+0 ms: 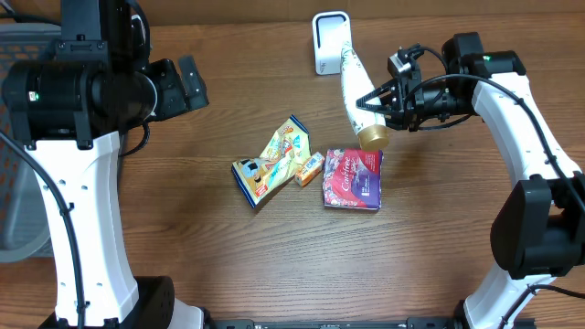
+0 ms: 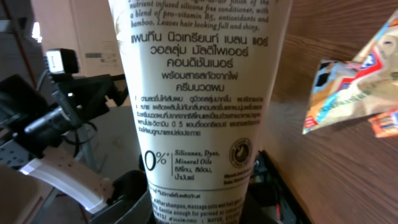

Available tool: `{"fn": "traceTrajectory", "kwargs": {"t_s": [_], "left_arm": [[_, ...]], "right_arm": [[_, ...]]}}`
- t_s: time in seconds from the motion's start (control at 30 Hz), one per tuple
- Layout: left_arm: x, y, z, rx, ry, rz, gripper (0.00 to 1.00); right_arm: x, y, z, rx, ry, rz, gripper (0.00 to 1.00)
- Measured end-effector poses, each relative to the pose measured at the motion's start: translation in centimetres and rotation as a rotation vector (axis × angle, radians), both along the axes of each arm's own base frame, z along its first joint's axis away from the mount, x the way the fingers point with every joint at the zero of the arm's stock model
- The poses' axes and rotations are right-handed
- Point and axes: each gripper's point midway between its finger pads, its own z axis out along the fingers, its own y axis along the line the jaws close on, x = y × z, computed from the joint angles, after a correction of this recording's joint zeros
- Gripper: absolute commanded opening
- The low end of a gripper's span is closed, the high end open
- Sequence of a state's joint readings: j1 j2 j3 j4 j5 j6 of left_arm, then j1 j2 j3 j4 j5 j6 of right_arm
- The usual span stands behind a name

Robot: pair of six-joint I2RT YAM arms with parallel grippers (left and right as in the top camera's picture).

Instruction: Scan the item barcode

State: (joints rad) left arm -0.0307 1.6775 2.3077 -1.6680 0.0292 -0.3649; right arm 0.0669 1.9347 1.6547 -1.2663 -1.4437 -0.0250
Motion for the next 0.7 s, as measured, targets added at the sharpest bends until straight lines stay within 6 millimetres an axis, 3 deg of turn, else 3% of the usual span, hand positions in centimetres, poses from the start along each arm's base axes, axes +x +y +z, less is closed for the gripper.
{"fn": "traceTrajectory", "kwargs": {"t_s": [0.23, 0.37, 0.53, 0.7], "left_arm": [[0.0, 0.0, 0.0, 0.0, 0.0, 0.0, 1.0], [0.0, 0.0, 0.0, 0.0, 0.0, 0.0, 1.0], [0.0, 0.0, 0.0, 0.0, 0.0, 0.0, 1.0], [0.0, 0.0, 0.0, 0.0, 0.0, 0.0, 1.0]], "right_arm": [[0.0, 0.1, 0.6, 0.034, 0.0, 0.003, 0.26], [0.1, 0.0, -0.2, -0.014, -0.012, -0.001, 0.26], [0.6, -1.4, -5.2, -0.322, 0.015, -0.04, 0.26], [2.0, -5.6, -10.6, -0.71, 0.067, -0.149, 0.26]]}}
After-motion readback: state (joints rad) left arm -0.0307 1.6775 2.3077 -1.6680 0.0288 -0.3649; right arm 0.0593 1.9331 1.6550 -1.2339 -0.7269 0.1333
